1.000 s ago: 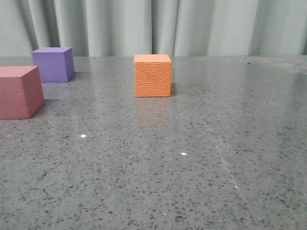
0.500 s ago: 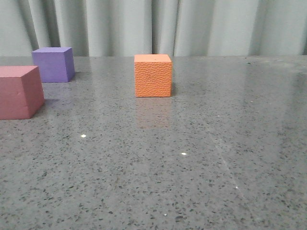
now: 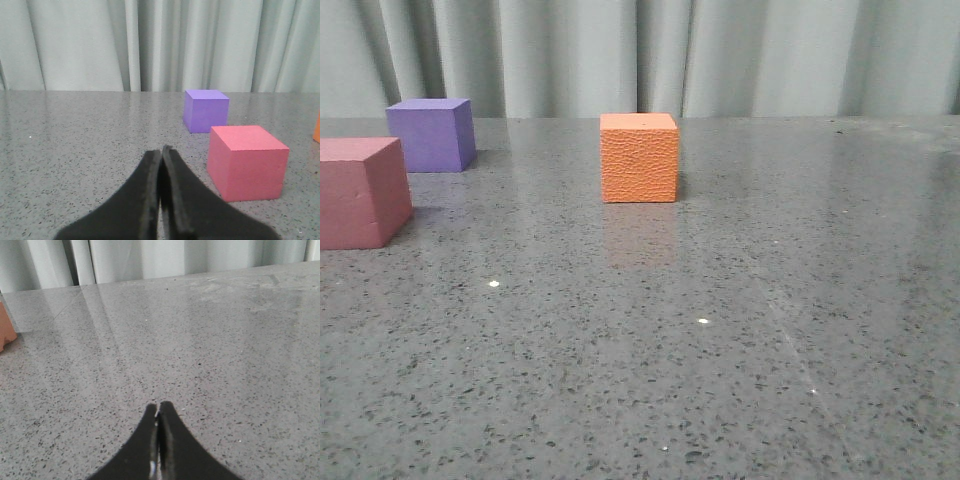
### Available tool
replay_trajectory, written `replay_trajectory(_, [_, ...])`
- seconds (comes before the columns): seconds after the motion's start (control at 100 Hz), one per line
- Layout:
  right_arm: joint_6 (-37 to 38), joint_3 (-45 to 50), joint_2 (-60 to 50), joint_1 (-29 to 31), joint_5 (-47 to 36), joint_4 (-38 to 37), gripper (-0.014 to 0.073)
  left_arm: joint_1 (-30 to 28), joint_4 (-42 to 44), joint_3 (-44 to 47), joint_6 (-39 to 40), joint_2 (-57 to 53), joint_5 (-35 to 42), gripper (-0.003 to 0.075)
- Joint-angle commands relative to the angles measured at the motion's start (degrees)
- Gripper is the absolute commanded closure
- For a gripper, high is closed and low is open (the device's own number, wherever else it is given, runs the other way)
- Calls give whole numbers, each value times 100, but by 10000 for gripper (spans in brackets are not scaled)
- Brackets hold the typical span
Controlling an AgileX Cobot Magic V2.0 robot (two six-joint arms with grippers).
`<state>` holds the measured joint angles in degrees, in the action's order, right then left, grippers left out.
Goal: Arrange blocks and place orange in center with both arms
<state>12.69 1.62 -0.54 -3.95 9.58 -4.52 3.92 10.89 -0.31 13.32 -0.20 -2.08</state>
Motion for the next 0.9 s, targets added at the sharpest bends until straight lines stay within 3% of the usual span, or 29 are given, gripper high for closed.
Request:
replay_trajectory(0.0, [-63, -83, -150, 30, -503, -19, 661, -15, -44, 322, 3, -189, 445, 730])
replay_trajectory(0.45, [-63, -83, -150, 30, -503, -19, 661, -15, -44, 322, 3, -189, 458, 730])
replay_trajectory(0.66, [-63, -83, -150, 30, -503, -19, 661, -15, -15, 219, 3, -189, 1342, 730])
replay_trajectory(0.89, [-63, -83, -150, 30, -503, -19, 661, -15, -274, -1159, 20, 337, -250, 730])
